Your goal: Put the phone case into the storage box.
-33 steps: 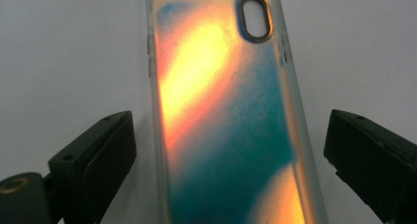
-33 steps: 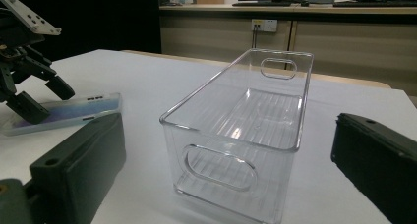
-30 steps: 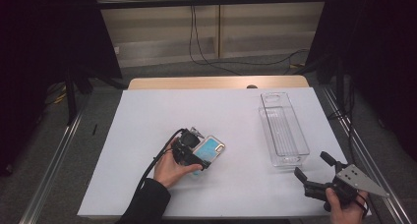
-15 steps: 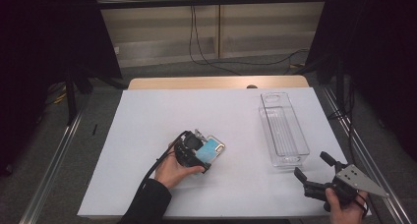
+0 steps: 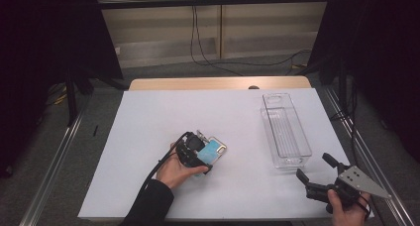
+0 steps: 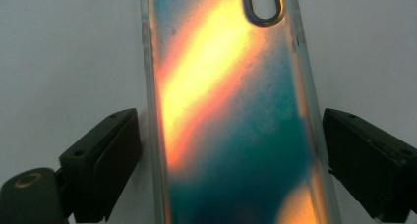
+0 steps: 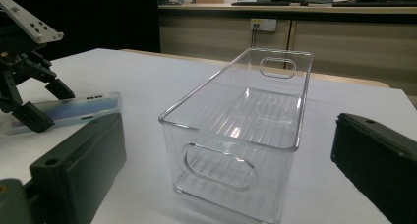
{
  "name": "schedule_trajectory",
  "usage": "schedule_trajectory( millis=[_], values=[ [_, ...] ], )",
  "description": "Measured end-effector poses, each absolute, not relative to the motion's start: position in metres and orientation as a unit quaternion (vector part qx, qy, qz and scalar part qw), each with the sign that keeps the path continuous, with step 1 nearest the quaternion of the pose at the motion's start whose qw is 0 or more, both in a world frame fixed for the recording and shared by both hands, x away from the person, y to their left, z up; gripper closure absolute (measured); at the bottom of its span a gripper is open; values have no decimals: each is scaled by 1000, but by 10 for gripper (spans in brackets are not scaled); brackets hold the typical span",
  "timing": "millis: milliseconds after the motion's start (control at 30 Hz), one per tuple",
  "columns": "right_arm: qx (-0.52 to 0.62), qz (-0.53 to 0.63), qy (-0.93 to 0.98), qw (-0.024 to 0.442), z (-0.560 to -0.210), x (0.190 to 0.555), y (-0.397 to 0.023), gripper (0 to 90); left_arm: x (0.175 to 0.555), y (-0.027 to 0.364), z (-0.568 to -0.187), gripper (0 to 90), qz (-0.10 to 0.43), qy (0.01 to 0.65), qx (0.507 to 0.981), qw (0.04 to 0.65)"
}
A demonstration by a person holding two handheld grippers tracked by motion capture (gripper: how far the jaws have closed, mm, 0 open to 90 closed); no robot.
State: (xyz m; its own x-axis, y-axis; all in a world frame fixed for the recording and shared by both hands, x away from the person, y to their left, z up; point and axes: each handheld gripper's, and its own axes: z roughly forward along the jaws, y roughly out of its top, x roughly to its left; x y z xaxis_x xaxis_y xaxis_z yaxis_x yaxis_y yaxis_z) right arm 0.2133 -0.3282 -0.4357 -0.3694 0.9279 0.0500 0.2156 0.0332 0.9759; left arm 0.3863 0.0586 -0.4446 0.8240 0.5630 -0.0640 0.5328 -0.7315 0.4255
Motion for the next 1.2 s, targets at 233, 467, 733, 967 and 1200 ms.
schedule_trajectory(
  millis=[233,467,733,967,1200],
  values=[
    [449,530,636,336,-436,213,-328,0,386,58,-443,158,35,297,929,216],
    [451,532,634,335,-435,213,-328,0,385,60,-443,168,39,295,928,224],
    [450,531,635,335,-435,213,-329,0,384,61,-443,169,42,293,927,230],
    [450,531,635,335,-435,213,-329,0,383,62,-443,169,44,306,921,238],
    [450,531,635,336,-435,213,-329,0,383,65,-441,169,54,314,915,247]
  ],
)
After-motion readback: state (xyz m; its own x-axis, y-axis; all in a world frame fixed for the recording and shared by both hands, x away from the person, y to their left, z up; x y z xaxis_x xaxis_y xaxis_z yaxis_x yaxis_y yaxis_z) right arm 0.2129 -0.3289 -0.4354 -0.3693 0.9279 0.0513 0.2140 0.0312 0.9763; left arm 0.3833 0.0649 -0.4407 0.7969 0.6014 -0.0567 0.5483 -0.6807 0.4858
